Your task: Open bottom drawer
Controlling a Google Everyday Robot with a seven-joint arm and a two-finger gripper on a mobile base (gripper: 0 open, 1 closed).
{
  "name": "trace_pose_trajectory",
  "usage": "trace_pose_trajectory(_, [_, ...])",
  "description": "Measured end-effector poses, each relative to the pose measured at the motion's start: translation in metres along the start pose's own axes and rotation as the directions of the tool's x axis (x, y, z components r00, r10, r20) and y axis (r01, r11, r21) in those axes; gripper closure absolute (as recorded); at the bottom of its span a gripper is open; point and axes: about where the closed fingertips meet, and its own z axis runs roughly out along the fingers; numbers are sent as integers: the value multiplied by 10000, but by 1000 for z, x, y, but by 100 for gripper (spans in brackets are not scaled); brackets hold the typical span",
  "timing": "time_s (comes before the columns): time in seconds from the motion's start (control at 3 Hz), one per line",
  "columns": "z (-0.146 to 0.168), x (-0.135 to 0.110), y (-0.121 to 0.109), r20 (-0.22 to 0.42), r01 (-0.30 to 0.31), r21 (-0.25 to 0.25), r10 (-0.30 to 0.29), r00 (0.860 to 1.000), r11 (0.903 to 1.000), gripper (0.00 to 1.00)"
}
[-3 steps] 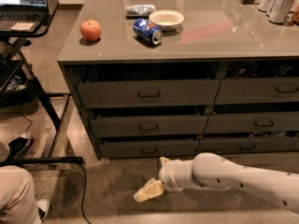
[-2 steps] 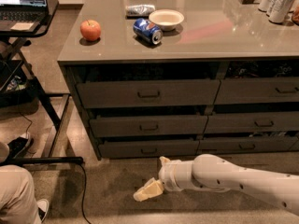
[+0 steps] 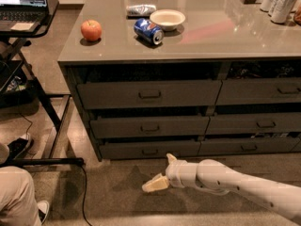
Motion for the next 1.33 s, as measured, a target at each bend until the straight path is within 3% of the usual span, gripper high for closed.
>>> trace_pose_trajectory(0.33, [36, 22, -41, 562, -238, 98, 232, 9982, 9997, 19])
trace_pose_trajectory(0.67, [68, 43, -74, 953, -749, 531, 696, 9930, 9958, 42])
trace_pose_trajectory(1.0, [90, 56, -105, 1484, -1361, 1446, 1145, 9823, 9801, 65])
trace_pose_trajectory(1.33, [107, 63, -141, 1974, -1898, 2673, 1391, 9704, 9447, 89])
